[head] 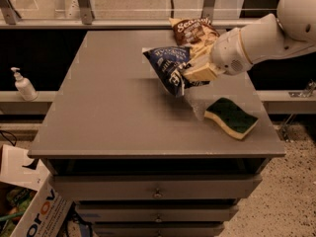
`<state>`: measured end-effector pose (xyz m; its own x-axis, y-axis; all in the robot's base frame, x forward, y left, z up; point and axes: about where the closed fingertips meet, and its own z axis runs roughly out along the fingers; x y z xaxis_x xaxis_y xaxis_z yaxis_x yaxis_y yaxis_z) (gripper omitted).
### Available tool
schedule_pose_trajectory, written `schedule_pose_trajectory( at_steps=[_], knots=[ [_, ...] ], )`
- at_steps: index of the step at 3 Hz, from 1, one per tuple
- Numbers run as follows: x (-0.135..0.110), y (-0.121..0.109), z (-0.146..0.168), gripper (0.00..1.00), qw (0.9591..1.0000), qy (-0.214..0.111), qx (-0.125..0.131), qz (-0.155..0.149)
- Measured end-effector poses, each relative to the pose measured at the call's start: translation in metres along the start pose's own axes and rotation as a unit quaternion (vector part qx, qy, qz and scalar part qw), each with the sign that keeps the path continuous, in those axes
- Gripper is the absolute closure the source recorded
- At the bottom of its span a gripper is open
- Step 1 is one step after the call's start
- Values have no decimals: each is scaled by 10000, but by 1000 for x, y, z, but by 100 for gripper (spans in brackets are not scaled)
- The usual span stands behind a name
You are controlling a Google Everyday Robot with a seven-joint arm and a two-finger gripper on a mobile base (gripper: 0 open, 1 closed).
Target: Move blue chip bag near sponge
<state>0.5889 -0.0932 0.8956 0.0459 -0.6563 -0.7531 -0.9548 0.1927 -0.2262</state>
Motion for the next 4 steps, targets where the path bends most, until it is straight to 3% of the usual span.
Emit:
schedule_pose_trajectory(
  at_steps=[3, 4],
  knots=[
    [58, 6, -18, 100, 9996, 226, -169, 89],
    [70, 8, -19, 84, 9993, 274, -210, 146]
  ],
)
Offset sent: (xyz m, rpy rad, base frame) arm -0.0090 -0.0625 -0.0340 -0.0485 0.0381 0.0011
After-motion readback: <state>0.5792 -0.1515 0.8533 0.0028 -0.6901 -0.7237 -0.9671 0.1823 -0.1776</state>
